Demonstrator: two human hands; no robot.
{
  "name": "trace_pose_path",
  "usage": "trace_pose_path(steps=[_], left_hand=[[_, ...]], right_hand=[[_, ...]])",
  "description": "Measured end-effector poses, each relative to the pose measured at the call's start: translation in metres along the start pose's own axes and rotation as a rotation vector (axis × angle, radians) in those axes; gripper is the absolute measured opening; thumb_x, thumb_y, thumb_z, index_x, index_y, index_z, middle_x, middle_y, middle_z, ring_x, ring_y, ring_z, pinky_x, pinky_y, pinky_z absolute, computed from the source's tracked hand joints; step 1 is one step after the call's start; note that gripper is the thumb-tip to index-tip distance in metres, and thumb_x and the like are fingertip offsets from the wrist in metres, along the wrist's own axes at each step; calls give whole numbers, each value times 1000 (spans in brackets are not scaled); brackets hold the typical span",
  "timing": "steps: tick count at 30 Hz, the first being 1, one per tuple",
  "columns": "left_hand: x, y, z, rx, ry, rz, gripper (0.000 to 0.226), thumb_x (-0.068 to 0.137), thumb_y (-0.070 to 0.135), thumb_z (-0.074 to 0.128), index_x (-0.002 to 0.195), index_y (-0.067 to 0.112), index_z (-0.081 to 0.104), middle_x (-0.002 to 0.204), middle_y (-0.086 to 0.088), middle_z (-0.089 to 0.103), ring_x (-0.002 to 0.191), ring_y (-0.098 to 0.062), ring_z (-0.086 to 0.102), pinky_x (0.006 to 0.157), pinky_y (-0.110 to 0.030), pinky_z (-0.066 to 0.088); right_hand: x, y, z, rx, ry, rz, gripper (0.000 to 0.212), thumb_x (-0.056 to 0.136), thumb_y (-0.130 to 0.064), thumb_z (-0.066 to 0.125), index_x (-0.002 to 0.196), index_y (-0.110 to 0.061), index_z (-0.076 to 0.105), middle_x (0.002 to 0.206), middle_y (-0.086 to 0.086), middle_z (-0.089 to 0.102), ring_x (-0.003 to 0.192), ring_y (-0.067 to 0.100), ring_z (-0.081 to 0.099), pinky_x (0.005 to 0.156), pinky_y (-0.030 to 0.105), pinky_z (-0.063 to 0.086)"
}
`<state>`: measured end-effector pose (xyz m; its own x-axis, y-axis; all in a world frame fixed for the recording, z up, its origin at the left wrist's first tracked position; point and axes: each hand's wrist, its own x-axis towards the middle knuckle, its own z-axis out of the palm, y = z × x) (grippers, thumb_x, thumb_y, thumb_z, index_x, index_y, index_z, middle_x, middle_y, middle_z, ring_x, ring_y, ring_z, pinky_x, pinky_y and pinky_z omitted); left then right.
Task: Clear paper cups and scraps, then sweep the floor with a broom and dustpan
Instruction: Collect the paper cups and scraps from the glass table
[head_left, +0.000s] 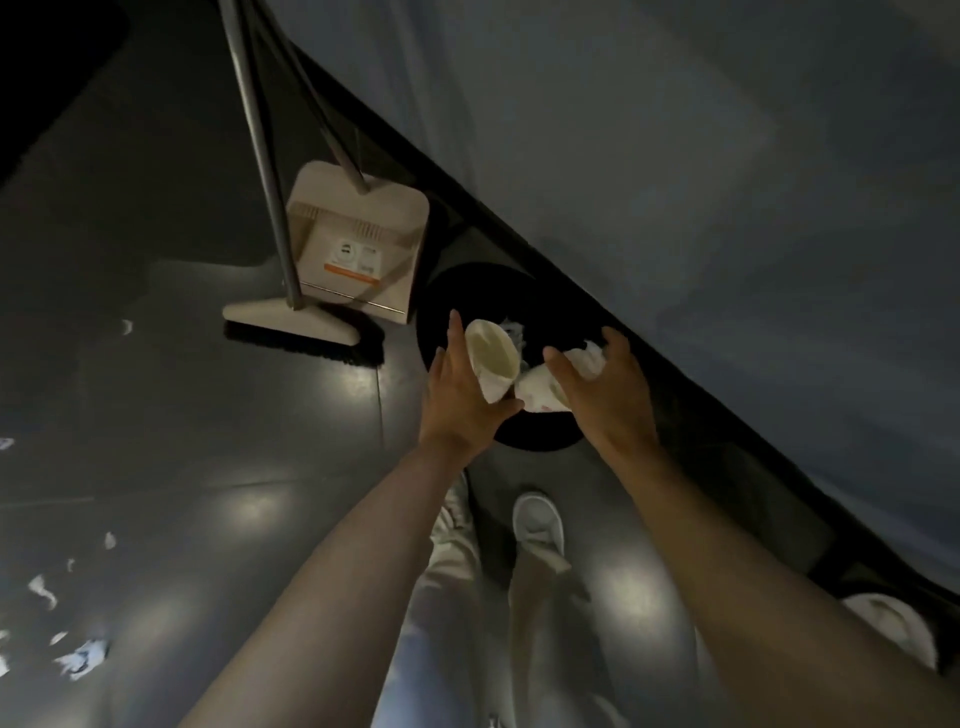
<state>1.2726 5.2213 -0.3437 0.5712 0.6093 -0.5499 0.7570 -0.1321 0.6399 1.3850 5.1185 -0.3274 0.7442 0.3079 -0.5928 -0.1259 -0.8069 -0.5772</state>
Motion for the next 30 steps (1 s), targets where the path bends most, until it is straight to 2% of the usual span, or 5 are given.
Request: trace_pose_path(steps=[7,11,17,21,30], left_hand=[[2,-10,-16,-19,32,-17,110,78,21,78,153,19,-3,155,-10,28,144,-25,22,115,-43,27],[-11,9,-51,-33,116,20,105,78,21,78,154,16,5,153,-9,31,141,-25,28,114,-39,28],[-51,74,-157,96,249,105,100,78,29,78,153,10,15,154,-12,29,142,-30,23,116,-40,20],[-101,118,-255,142,417,134,99,80,34,75,153,13,12,160,-11,14,147,-25,8,115,-26,1],[-272,96,-467,179,815,17,98,84,41,70,154,25,3,162,-2,3,148,-23,-4,118,-38,7]], right_hand=[[-4,-3,2,-38,-96,47,83,86,-58,58,151,-20,23,152,9,34,137,27,37,105,40,38],[-20,-39,-7,-107,-119,-51,79,87,-53,60,150,-19,26,151,8,36,137,25,37,106,38,36],[-71,-162,-45,-272,-179,-365,77,88,-56,56,146,-12,33,147,11,41,136,28,38,112,40,33],[-139,-269,-74,-362,-152,-662,76,89,-49,58,148,-10,30,147,13,42,136,26,37,110,31,28],[-325,-458,-36,-559,-204,-1288,78,92,-54,52,152,-14,21,154,9,32,144,23,23,118,34,19]])
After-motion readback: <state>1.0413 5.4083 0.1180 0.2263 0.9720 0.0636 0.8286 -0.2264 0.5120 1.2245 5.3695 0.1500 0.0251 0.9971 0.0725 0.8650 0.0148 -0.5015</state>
